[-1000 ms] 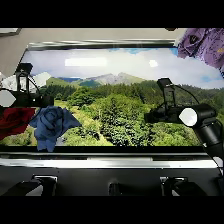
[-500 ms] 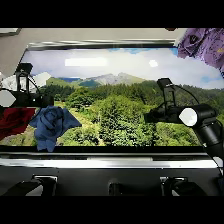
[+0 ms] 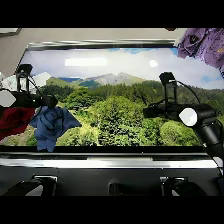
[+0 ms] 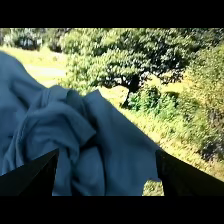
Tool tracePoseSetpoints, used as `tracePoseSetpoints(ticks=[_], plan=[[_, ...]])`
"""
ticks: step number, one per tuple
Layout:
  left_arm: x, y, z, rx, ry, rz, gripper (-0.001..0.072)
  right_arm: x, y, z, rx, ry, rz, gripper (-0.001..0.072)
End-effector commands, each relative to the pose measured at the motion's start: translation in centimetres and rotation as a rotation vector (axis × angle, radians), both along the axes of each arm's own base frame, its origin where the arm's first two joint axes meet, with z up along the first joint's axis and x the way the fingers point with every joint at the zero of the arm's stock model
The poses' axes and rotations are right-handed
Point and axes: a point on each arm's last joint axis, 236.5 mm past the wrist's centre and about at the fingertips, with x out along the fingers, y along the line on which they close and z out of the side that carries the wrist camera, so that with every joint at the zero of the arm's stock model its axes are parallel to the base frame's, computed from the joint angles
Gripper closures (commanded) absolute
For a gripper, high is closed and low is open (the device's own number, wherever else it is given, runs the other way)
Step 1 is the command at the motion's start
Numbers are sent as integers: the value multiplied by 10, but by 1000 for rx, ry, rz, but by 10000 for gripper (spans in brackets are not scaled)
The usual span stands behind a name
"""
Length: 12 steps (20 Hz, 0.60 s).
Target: Fold the clothes and pants, and hang the long-sleeved shirts on hangers.
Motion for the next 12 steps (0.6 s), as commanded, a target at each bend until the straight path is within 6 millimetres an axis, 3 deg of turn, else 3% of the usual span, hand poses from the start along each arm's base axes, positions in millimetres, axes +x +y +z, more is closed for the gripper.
tracePoseSetpoints(ticks=[1, 4, 6, 8, 11, 12], plan=[[-34, 49, -36, 13, 175, 258, -9, -3, 0, -2, -1, 14, 3, 672], [-59, 84, -82, -9, 259, 397, -9, -10, -1, -7, -10, 49, 9, 672], [-62, 92, -105, -13, 262, 420, -9, -16, -2, -11, -19, 79, 15, 672], [-52, 88, -122, -30, 237, 415, -8, -21, -3, -14, -27, 105, 20, 672], [-43, 66, -149, -119, 276, 427, 5, -27, -3, -18, -31, 133, 20, 672], [-45, 54, -157, -167, 311, 436, 221, -28, -4, -18, -25, 143, 8, 672]])
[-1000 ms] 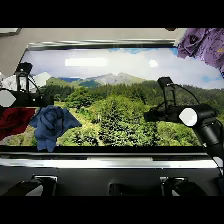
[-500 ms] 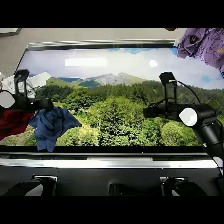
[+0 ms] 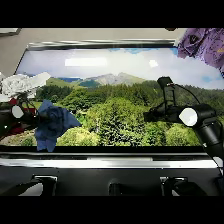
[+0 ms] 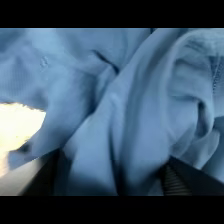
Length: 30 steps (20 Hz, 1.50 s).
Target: Fold the clothes and pants, and hang the long-sleeved shirts on hangers.
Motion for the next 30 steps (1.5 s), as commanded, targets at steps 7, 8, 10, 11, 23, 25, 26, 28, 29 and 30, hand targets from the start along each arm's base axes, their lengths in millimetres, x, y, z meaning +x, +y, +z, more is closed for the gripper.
tracePoseSetpoints(ticks=[7, 8, 10, 11, 23, 25, 26, 28, 29, 30], plan=[[9, -218, 21, -622, -56, -165, 688, -44, -14, -17, -64, 190, 2, 572], [5, -248, 28, -663, -67, -194, 688, -50, -21, -17, -93, 203, 4, 572], [-4, -307, 38, -720, -114, -235, 688, -62, -42, -13, -175, 215, -1, 554], [-8, -332, 39, -733, -134, -222, 688, -67, -52, -11, -216, 219, -7, 521], [24, -252, 55, -647, -192, -85, -6, -37, -92, -40, 146, 237, -458, 83], [35, -214, 65, -623, -226, -31, -6, -32, -49, -68, 439, 336, -471, 84], [38, -199, 69, -622, -232, 0, -6, -29, -31, -78, 528, 368, -447, 84], [39, -178, 68, -624, -217, 47, -6, -18, -7, -89, 679, 400, -431, 84], [39, -171, 66, -623, -207, 62, -6, -13, 1, -93, 714, 408, -413, 84], [39, -165, 64, -618, -202, 72, -5, -8, 7, -99, 729, 410, -410, 84]])
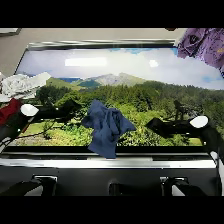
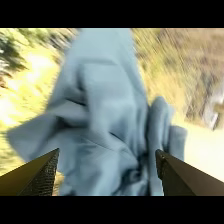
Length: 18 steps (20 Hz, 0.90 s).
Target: Fold the clothes and pants, and hang the long-sleeved shirts on hangers.
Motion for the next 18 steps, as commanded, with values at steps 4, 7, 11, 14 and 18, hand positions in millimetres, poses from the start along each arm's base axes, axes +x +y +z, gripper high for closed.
tracePoseSetpoints(ticks=[4, 7, 11, 14, 18], plan=[[-1, 42, -3, 19, 41, 59, -5, 27, 53, -37, 190, 20, -65, 84], [-1, 44, -4, 24, 42, 60, -5, 23, 73, -53, 155, 30, -32, 87], [-2, 47, -16, 49, 67, 51, -6, 21, 86, -63, 136, 32, -21, 183], [-3, 43, -33, 47, 107, 43, -6, 34, 79, -61, 117, -8, -59, 676], [-10, 24, -65, 64, 172, -14, -5, 43, 82, -44, 131, -49, -48, 674]])
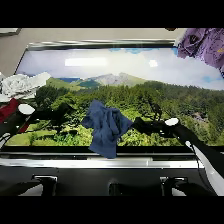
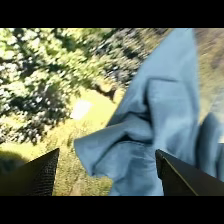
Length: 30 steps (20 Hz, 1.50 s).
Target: Fold the clothes and pants, and hang the long-sleeved shirts on hangers.
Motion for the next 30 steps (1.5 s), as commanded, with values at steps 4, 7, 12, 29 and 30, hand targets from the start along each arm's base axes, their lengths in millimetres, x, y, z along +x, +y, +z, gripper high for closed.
tracePoseSetpoints(ticks=[4, 7, 12, 29, 30], plan=[[-8, -31, -45, 16, 67, -81, -4, 4, 6, 24, 23, -52, 16, 674], [-3, -51, -50, -49, 40, -111, 85, 0, 9, 34, 39, -67, 36, 674], [-1, -63, -50, -103, 29, -131, 686, -2, 12, 53, 56, -107, 53, 674], [-24, 73, 481, 453, -1112, -19, 689, -35, -96, 564, -566, -1242, -31, 674], [-44, 70, 490, 459, -1135, -25, 689, -57, -99, 578, -563, -1284, -46, 674]])
